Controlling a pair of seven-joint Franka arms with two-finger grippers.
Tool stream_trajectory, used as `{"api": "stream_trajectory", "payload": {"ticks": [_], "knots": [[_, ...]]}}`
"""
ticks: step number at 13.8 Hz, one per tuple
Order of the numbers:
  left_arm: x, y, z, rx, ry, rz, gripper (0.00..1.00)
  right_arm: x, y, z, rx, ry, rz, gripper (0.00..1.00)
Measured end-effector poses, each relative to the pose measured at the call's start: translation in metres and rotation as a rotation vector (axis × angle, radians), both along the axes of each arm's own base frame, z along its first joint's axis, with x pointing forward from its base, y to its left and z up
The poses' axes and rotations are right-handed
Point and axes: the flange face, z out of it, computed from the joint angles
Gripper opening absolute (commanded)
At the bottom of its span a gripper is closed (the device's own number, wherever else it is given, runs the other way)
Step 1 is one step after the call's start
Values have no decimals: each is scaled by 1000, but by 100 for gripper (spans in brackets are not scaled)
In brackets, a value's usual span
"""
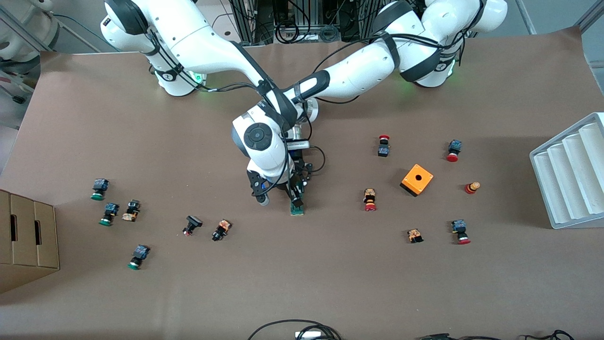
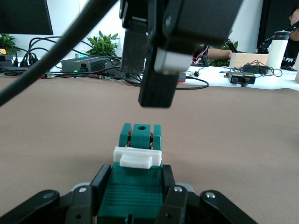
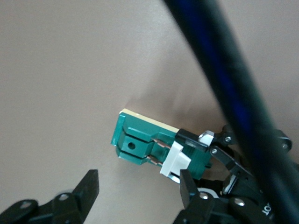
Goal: Close load switch with both arms
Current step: 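Grip the white lever with the right gripper and push it along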
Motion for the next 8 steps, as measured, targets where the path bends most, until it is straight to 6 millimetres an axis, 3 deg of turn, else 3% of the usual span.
{"api": "stream_trajectory", "payload": {"ticks": [5,8], "knots": [[0,0,0,0,0,0,43,-4,-1,-7,-2,9,-29,73],[0,0,0,0,0,0,41,-15,9,-18,2,7,-47,72]]}}
